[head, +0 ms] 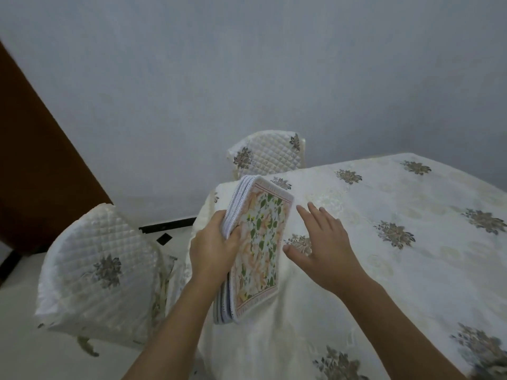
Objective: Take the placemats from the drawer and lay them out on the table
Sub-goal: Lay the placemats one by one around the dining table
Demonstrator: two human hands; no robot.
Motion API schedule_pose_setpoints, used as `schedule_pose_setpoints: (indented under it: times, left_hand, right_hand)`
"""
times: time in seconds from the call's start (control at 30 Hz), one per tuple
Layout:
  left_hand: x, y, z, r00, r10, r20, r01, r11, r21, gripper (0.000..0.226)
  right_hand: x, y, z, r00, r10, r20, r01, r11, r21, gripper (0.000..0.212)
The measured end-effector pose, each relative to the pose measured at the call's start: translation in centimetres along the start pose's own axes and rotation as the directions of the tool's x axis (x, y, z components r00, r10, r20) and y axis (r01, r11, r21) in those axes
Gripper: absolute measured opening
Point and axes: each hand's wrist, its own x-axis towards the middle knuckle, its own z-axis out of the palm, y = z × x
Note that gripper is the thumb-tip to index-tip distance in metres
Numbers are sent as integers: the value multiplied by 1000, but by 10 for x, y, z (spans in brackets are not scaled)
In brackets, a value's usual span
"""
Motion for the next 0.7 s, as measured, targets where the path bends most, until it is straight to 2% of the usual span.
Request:
schedule_pose_setpoints:
  times: [0.13,0.27,0.33,0.43,0.6,0.7]
  left_hand:
    - [58,-52,15,994,-89,66,97,988,-122,21]
    - [106,-96,39,976,-143,165,177,961,-214,18]
    - [117,-126,52,957,-186,224,230,954,-193,25]
    - [121,-175,74,921,-245,302,282,955,-88,49]
    - [114,-224,92,837,-369,405,421,906,-45,39]
    - [109,-244,98,759,-424,494,500,866,-25,58]
  right_hand:
    - [38,-12,39,995,95,26,-94,995,-31,91]
    - [72,-21,74,986,153,68,-148,986,-75,82]
    - [83,-23,88,979,183,89,-175,981,-85,81]
    - [96,-18,108,963,229,145,-214,971,-109,81]
    - [119,-3,161,921,317,227,-290,946,-146,86]
    - [131,-2,191,888,341,309,-312,940,-140,79]
